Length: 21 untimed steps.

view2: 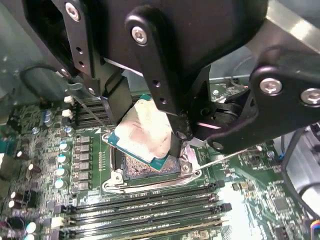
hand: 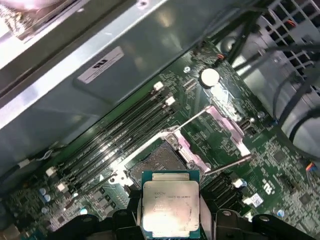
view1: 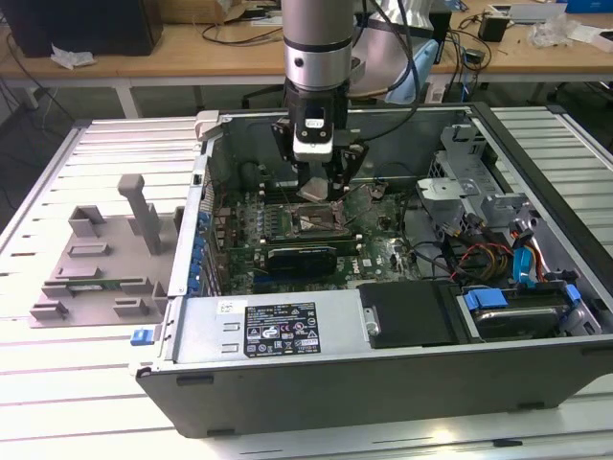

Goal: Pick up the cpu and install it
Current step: 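Place the cpu into insertion slot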

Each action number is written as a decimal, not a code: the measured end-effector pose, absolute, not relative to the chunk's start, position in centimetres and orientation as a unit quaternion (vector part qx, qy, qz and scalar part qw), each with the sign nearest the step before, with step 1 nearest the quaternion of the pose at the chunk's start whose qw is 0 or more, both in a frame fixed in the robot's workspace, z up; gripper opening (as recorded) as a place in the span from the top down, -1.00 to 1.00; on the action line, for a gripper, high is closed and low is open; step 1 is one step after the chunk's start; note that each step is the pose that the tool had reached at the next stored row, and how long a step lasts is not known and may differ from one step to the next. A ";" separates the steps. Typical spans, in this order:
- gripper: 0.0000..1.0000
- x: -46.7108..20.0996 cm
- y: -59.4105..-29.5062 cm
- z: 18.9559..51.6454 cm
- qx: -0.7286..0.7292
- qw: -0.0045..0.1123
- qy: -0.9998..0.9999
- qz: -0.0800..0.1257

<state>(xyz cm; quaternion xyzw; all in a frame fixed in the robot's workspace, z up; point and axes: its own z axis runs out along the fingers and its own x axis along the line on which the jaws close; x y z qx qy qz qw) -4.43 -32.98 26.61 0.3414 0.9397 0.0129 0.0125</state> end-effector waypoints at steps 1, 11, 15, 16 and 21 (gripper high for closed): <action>-0.09 -4.4 -33.0 26.6 0.348 0.013 0.937 0.013; -0.09 -4.4 -33.0 26.6 0.455 0.014 0.890 0.011; -0.09 -4.4 -33.0 26.6 0.491 0.014 0.871 0.011; -0.09 -4.4 -33.0 26.6 0.501 0.015 0.866 0.011; -0.09 -4.4 -33.0 26.5 0.540 0.015 0.841 0.010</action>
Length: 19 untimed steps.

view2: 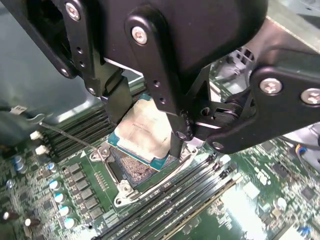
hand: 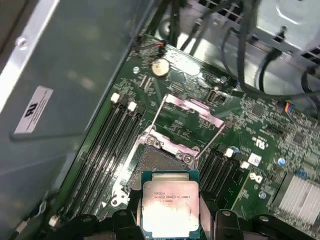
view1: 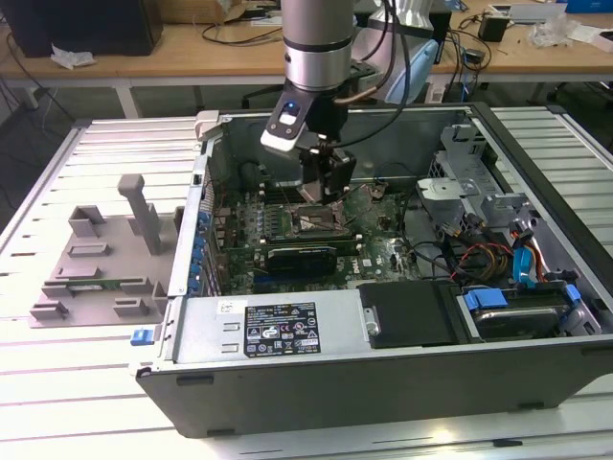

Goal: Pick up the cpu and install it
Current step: 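Place the cpu into insertion slot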

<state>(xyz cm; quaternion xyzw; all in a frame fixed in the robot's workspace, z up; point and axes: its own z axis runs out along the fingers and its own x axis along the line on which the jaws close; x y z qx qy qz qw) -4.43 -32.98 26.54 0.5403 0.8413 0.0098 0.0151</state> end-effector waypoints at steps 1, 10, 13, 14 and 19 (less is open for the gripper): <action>-0.09 -4.4 -33.0 26.5 0.550 0.015 0.835 0.010; -0.09 -4.4 -33.0 26.4 0.629 0.016 0.777 0.008; -0.09 -4.4 -33.0 26.4 0.650 0.016 0.760 0.008; -0.09 -4.4 -33.0 26.3 0.657 0.016 0.754 0.008; -0.09 -4.4 -33.0 26.1 0.707 0.017 0.707 0.006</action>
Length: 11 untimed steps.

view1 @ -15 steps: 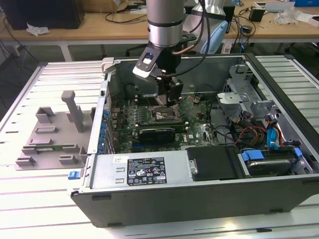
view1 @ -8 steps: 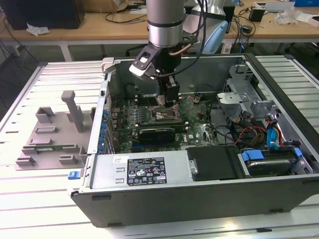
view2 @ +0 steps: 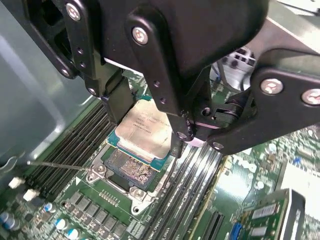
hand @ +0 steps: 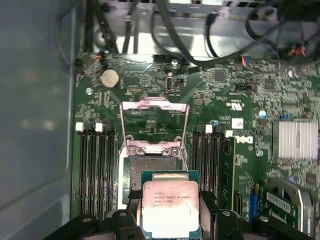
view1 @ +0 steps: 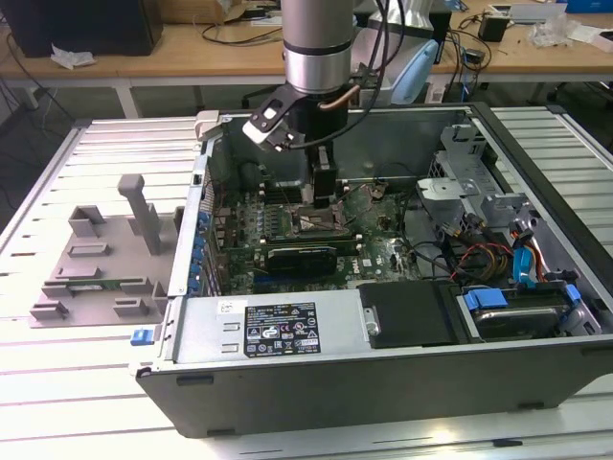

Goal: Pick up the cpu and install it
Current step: 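Place the cpu into insertion slot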

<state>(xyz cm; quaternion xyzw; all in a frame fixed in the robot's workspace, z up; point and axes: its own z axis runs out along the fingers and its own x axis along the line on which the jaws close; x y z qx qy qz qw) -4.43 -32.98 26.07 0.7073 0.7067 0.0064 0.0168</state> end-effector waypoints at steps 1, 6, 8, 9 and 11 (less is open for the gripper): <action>-0.09 -4.4 -33.0 26.1 0.709 0.017 0.705 0.006; -0.09 -4.4 -33.0 25.9 0.691 0.017 0.723 0.007; -0.09 -4.4 -33.0 25.8 0.683 0.017 0.730 0.007; -0.09 -4.4 -33.0 25.8 0.683 0.017 0.730 0.007; -0.09 -4.4 -33.0 25.7 0.683 0.017 0.730 0.007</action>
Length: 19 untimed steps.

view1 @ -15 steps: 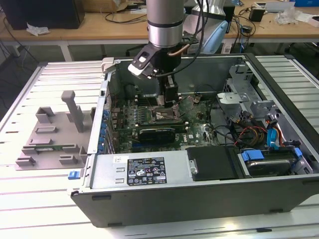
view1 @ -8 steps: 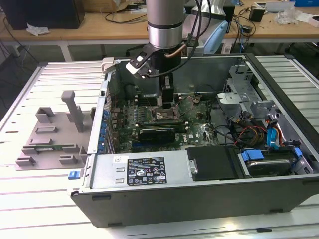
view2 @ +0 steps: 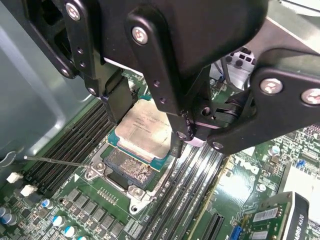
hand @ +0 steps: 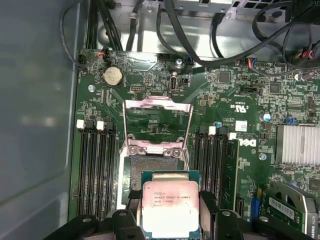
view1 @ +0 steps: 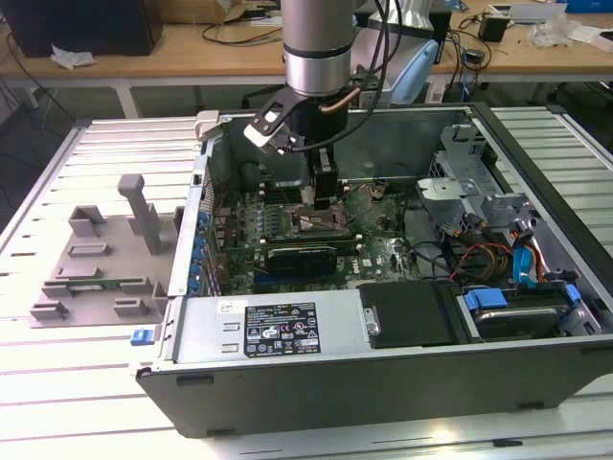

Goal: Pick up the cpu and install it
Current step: 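Place the cpu into insertion slot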

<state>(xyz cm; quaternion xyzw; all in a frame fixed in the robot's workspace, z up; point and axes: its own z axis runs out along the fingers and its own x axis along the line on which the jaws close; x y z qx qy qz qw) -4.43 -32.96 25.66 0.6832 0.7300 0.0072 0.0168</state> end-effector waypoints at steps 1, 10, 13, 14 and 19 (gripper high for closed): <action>-0.09 -4.4 -33.0 25.6 0.683 0.017 0.730 0.007; -0.09 -4.4 -33.0 25.2 0.683 0.017 0.730 0.007; -0.09 -4.4 -33.0 25.1 0.683 0.017 0.730 0.007; -0.09 -4.4 -33.0 25.1 0.683 0.017 0.730 0.007; -0.09 -4.4 -33.0 25.0 0.683 0.017 0.730 0.007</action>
